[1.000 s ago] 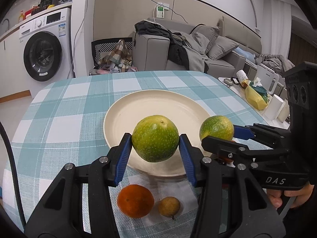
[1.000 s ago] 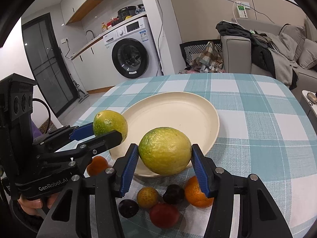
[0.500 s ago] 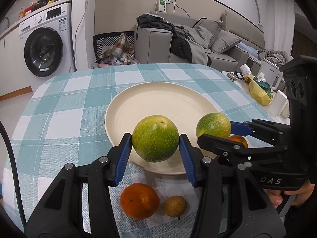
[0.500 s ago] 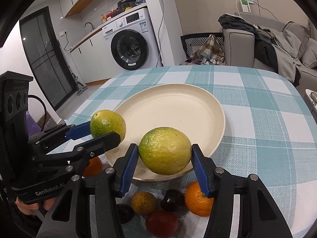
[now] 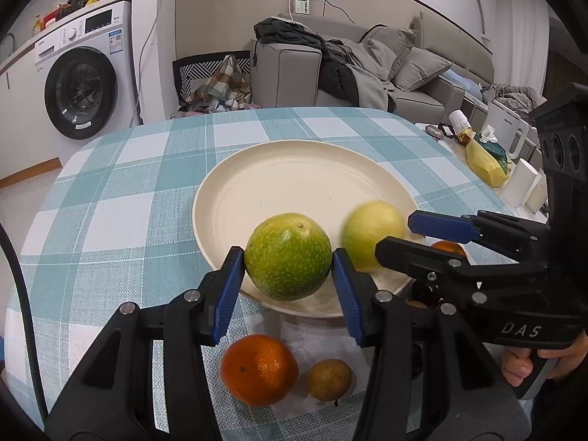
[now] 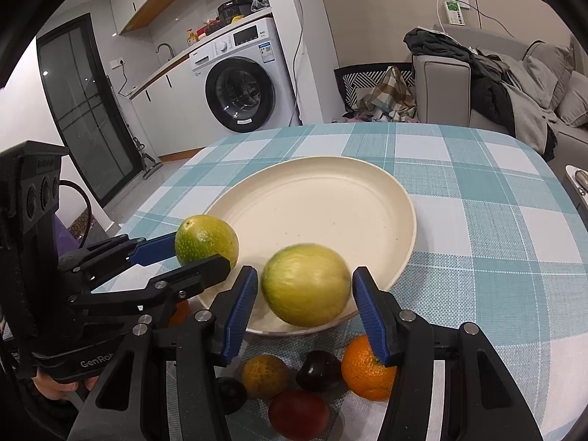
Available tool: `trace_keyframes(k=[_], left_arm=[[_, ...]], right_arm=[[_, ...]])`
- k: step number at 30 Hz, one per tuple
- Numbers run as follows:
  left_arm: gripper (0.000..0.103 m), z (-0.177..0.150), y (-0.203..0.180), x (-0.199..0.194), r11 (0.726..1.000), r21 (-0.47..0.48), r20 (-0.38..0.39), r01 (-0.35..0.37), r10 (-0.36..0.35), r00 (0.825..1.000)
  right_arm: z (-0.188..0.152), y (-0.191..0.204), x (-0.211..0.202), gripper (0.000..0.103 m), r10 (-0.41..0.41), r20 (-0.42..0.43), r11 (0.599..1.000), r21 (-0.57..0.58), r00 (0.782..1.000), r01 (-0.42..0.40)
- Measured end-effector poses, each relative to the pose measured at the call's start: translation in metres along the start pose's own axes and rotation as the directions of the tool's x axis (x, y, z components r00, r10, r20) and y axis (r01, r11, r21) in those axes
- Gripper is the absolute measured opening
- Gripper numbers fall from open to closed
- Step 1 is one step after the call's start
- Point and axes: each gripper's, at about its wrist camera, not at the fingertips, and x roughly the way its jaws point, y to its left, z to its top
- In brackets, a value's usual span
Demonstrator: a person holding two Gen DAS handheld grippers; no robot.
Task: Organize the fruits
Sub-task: 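Open the left tool onto the plate while the right tool releases the lemon beside it, then move the left tool to the large orange while the right tool reaches the small tangerine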
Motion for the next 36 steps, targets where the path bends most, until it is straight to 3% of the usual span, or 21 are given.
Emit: trace_keyframes(k=[3,5,7,10,14,17,19,36], left_arm=[[0.046,0.000,0.000,-0.003,1.000,-0.004,0.013,0.006,-0.006,1.000],[0.048,0.001,0.001,-0.008,1.000,-0.006,0.027,0.007,-0.007,1.000],[0.063,0.001,0.003,-0.011,1.000,-0.018,0.031,0.007,-0.006,0.999],[0.075,0.001,0.008,-0.019,1.000,-0.031,0.050,0.004,-0.002,0.999],[0.083,-0.002,0.009,-0.031,1.000,-0.028,0.069,0.009,-0.007,0.998],[0.091,-0.006,0.008,-0.039,1.000,-0.016,0.077,-0.006,0.007,0.997],[0.102,-0.007,0.009,-0.044,0.999,-0.019,0.083,-0.049,0.050,0.995],[0.102,-0.037,0.032,-0.057,0.997,-0.039,0.039,-0.070,0.072,0.997]], right_arm=[[0.000,-0.001,-0.003,0.057,0.005,0.014,1.000,0.000,1.000,-0.005],[-0.002,0.000,-0.007,0.069,-0.004,0.030,1.000,-0.004,1.000,0.004],[-0.004,0.001,-0.011,0.074,-0.016,0.045,1.000,-0.012,0.999,0.016],[-0.007,0.002,-0.016,0.082,-0.027,0.063,0.999,-0.019,0.998,0.028],[-0.011,0.003,-0.024,0.097,-0.046,0.089,0.998,-0.027,0.995,0.048],[-0.013,0.001,-0.030,0.103,-0.045,0.111,0.999,-0.026,0.993,0.048],[-0.013,-0.001,-0.032,0.103,-0.045,0.117,0.999,-0.021,0.992,0.048],[-0.016,-0.016,-0.037,0.103,-0.101,0.099,0.995,0.001,0.990,0.102]])
